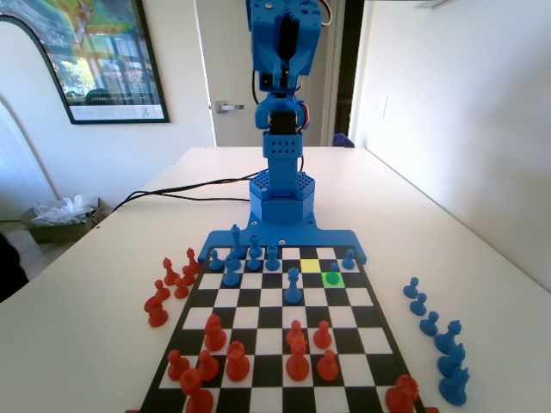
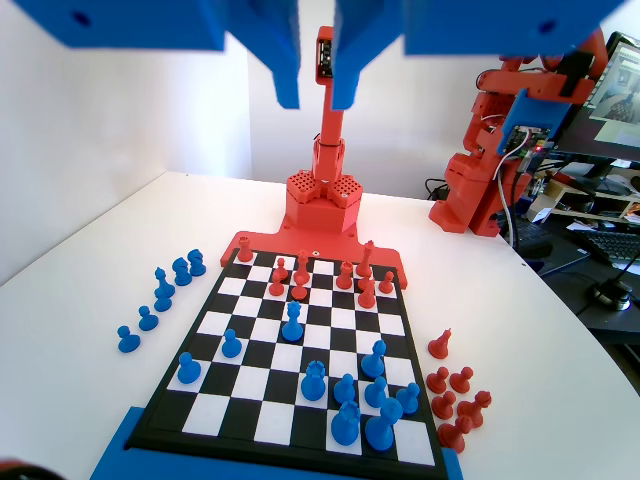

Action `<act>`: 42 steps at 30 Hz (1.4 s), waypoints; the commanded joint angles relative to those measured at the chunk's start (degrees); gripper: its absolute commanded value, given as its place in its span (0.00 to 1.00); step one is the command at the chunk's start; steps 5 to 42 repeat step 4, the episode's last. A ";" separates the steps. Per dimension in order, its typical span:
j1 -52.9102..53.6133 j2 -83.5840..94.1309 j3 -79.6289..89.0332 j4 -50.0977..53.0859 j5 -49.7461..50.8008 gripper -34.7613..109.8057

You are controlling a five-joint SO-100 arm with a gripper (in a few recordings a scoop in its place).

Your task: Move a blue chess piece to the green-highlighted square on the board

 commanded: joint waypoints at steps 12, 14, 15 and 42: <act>0.88 1.32 0.26 -0.79 -0.35 0.28; 0.88 1.32 0.26 -0.79 -0.35 0.28; 0.88 1.32 0.26 -0.79 -0.35 0.28; 0.88 1.32 0.26 -0.79 -0.35 0.28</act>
